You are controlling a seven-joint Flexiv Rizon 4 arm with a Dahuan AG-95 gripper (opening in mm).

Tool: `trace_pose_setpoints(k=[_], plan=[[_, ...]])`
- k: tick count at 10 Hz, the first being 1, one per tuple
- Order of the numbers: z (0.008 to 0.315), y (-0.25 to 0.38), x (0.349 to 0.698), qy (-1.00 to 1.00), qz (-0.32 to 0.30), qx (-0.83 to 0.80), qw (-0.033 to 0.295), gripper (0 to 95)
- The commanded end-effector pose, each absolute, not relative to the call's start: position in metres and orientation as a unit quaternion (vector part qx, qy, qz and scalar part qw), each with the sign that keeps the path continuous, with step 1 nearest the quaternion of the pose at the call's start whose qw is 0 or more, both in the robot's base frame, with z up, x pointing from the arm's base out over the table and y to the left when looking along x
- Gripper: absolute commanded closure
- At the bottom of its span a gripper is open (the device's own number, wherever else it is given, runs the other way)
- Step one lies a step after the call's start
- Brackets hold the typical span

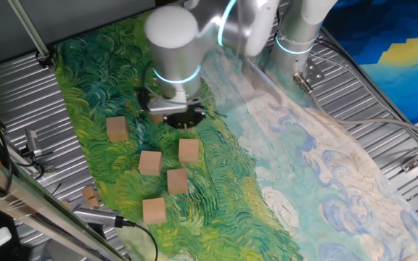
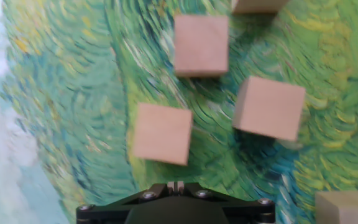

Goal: Stack the blocks into a pyramid shape

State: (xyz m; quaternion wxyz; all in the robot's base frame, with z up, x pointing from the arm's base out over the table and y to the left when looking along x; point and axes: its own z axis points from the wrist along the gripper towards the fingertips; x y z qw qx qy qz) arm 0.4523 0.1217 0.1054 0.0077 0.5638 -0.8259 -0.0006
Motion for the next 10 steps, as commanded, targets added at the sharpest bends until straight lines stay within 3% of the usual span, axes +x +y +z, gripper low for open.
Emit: trace_pose_setpoints(k=[1,2,3,10], plan=[[0.102,0.139,0.447,-0.823,0.001,0.567,-0.002,19.0],[0.100,0.144,0.447,-0.822,0.001,0.569,-0.008,19.0],[0.095,0.156,0.445,-0.825,0.005,0.565,-0.014,0.0],[0.071,0.154,0.457,-0.817,0.020,0.576,-0.027,0.0]])
